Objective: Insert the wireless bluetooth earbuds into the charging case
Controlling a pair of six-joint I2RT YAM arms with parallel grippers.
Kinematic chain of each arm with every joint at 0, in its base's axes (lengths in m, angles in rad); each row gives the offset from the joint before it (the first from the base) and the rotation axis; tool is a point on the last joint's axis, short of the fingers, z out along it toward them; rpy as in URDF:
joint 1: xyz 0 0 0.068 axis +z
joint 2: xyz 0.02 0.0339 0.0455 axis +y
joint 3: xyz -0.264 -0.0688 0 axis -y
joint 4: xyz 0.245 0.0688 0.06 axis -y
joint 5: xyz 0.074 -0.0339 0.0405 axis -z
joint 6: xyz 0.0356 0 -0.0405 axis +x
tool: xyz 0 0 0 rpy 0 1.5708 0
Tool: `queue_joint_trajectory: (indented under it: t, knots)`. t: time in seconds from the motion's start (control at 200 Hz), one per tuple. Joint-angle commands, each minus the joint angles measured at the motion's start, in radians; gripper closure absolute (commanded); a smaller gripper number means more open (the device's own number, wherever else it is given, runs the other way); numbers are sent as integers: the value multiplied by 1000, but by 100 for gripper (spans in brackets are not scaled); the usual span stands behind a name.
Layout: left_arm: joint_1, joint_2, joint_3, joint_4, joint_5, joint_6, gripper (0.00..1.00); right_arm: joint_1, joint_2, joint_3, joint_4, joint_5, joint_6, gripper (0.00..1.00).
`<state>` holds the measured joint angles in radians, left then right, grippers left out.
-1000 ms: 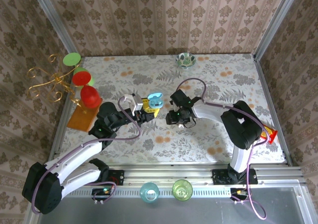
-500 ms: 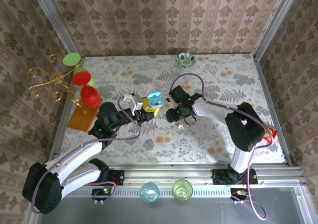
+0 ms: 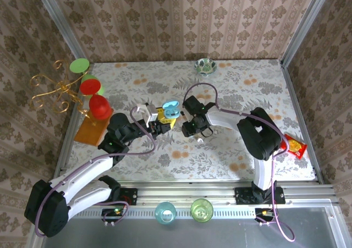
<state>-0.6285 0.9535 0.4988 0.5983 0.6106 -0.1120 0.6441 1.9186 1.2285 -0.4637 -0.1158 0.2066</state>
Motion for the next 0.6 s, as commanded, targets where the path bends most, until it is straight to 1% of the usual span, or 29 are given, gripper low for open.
queue_joint_trajectory:
  t: [0.0,0.085,0.305,0.405,0.465,0.59]
  knots:
    - [-7,-9,6,41,-2,-4,80,17,-43,-31,-56,-15,13,59]
    - [-7,-1,4,57,3,-11,80,25,-56,-28,-68,0,21,59]
    - [-7,-25,3,45,-4,-9,81,50,-72,18,-136,100,19,59]
    - [-7,-46,-1,32,-28,-3,80,77,-65,46,-169,201,22,54]
    - [-6,-55,-5,25,-38,0,80,94,-56,63,-189,267,40,54]
    - [-6,-68,-3,22,-38,3,81,126,-33,91,-219,341,90,57]
